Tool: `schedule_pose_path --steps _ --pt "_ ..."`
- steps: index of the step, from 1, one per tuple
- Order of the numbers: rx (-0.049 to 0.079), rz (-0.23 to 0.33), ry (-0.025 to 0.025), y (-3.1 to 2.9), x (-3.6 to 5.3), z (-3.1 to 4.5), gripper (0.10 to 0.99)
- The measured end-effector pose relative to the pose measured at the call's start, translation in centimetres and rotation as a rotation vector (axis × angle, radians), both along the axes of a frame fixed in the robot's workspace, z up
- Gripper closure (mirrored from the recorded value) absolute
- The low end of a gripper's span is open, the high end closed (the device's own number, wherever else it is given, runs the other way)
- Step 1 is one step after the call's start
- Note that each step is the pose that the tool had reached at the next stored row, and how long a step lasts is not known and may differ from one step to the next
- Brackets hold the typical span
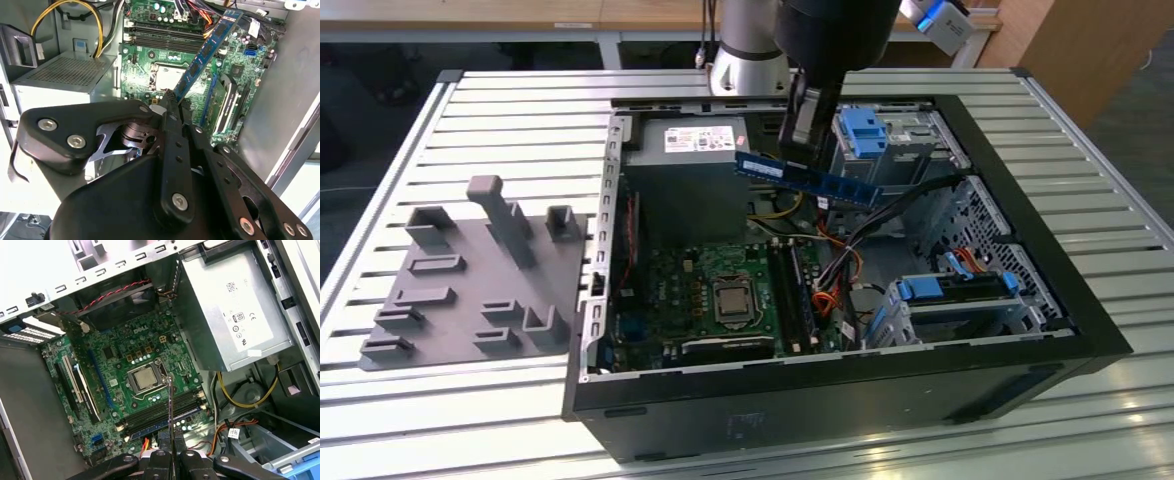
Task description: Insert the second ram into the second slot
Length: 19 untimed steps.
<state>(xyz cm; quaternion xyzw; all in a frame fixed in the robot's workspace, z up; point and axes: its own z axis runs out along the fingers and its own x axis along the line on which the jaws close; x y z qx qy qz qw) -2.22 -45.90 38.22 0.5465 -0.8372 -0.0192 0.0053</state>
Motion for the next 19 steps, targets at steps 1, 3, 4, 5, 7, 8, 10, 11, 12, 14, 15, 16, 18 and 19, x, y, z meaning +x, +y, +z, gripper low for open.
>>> schedule_pose_path --steps 1,3,4,5,7,8,10,11,12,14,15,16,18,19 --pt "0.0 -0.003 0.0 0.0 0.0 0.0 0.949" --pt "0.0 -0.01 0.0 0.0 0.0 0.0 0.949" --pt "0.0 -0.014 0.0 0.0 0.0 0.0 0.949" --pt "0.0 -0.017 0.0 0.0 0.0 0.0 0.949" --pt "0.0 -0.025 0.0 0.0 0.0 0.0 0.949" --pt "0.0 -0.028 0.0 0.0 0.0 0.0 0.949" --pt "0.0 -0.035 0.0 0.0 0.0 0.0 0.949" --pt "0.0 -0.039 0.0 0.0 0.0 0.0 0.949" --pt "0.0 -0.042 0.0 0.0 0.0 0.0 0.949" --pt "0.0 -0.049 0.0 0.0 0.0 0.0 0.949" --pt "0.0 -0.053 0.0 0.0 0.0 0.0 0.949" --pt "0.0 -0.057 0.0 0.0 0.0 0.0 0.949" --pt "0.0 -0.064 0.0 0.0 0.0 0.0 0.949" --pt "0.0 -0.068 0.0 0.0 0.0 0.0 0.949"
